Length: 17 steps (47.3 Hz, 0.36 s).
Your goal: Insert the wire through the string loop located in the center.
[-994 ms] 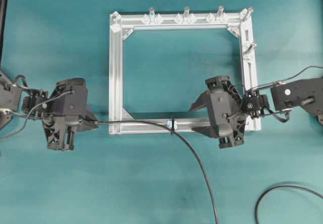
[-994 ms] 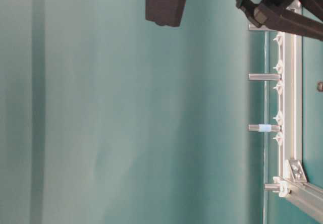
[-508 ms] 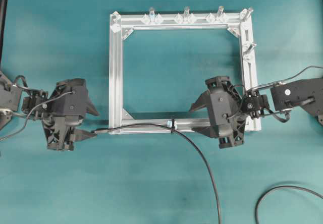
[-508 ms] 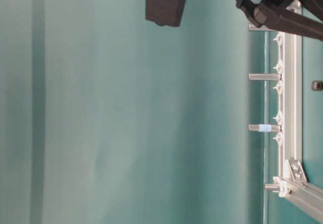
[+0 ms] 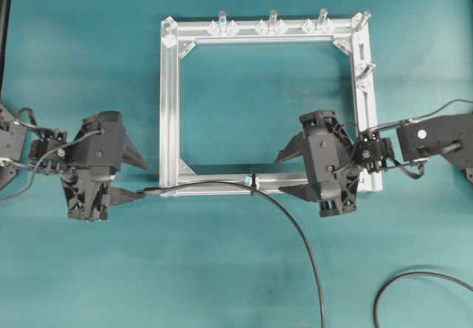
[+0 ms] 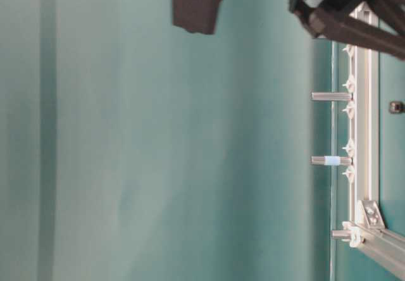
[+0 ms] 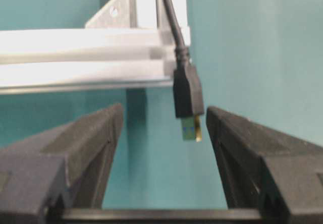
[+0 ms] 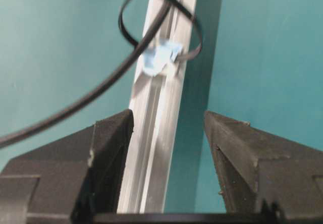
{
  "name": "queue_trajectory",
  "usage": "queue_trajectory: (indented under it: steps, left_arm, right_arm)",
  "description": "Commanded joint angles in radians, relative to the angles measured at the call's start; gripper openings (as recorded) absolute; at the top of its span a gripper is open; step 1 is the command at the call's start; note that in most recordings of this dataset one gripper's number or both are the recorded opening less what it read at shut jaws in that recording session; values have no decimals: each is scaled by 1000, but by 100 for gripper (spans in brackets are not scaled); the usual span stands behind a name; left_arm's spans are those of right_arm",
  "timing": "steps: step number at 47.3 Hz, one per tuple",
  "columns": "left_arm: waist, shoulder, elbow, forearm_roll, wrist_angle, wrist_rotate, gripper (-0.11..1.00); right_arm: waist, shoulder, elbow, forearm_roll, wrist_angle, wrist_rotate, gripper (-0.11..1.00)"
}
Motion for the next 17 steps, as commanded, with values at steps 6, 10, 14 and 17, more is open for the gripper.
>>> queue_trajectory:
  steps: [6, 10, 14, 17]
  left_arm:
    - [14, -77, -12, 6, -3, 6, 66]
    - [26, -103, -11, 8, -3, 11, 66]
    - [38, -129, -6, 8, -3, 23, 66]
    - [48, -149, -5, 8, -3, 35, 65]
  right_arm:
    - [-2, -74, -14, -2, -3, 0, 60]
    - [0, -94, -11, -2, -3, 0, 60]
    - [-2, -110, -8, -2, -5, -2, 60]
    - [-2, -120, -6, -2, -5, -2, 60]
